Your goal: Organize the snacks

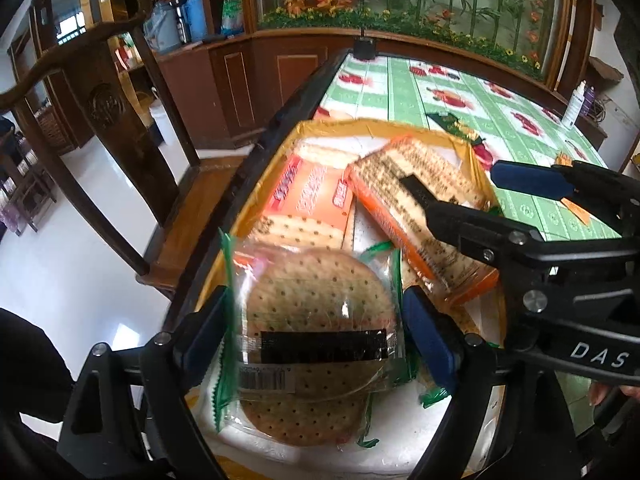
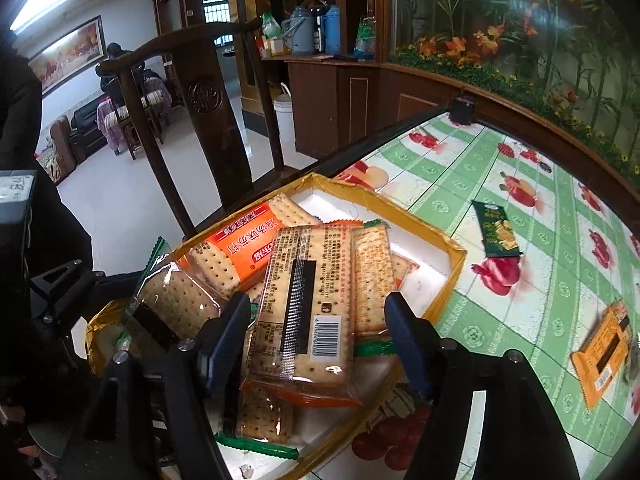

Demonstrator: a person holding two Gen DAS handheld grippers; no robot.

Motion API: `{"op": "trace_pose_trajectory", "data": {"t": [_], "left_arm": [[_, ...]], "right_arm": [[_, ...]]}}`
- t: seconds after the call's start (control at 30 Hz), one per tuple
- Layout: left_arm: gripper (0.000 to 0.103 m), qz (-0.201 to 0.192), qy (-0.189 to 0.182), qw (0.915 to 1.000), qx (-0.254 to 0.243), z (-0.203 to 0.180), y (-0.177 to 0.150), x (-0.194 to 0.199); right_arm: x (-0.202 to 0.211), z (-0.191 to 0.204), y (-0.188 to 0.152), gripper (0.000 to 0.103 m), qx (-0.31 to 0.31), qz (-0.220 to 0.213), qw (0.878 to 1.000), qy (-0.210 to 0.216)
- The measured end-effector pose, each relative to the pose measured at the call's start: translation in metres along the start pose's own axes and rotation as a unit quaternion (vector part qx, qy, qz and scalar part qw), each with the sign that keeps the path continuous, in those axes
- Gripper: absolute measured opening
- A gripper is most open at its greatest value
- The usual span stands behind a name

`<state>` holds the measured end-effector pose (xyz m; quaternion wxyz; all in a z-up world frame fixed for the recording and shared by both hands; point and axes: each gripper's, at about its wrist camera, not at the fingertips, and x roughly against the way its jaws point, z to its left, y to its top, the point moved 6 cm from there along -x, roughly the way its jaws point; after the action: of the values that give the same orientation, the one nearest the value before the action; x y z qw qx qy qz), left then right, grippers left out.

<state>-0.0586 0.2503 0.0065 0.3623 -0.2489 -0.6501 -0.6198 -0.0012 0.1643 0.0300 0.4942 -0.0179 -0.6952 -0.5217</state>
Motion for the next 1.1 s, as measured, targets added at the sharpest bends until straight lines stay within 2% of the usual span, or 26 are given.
{"op": "trace_pose_trajectory", "data": {"t": [0.13,0.5,0.9,1.1], "left_arm": [[0.089,-0.022,0.012,0.9997,-0.008,-0.002,0.008,0.012],[0.090,-0.046,0.002,0.9988,-0.016,-0.024,0.022,0.027],[0.090,-0.049,-0.025,0.9971,-0.052,-0.082,0.034,0.028],[0.090,-0.042,-0.041,0.9953,-0.077,-0.119,0.038,0.024]], "right_arm": [[0.012,-0.005,0.003,0.072,-0.003,-0.015,1.000,-0.004],[0.035,-0.024,0.002,0.073,-0.005,-0.039,0.999,-0.037],[0.061,-0.069,-0.017,0.073,-0.036,-0.046,0.996,-0.074],[0.074,-0.103,-0.035,0.076,-0.069,-0.044,0.992,-0.093]]}}
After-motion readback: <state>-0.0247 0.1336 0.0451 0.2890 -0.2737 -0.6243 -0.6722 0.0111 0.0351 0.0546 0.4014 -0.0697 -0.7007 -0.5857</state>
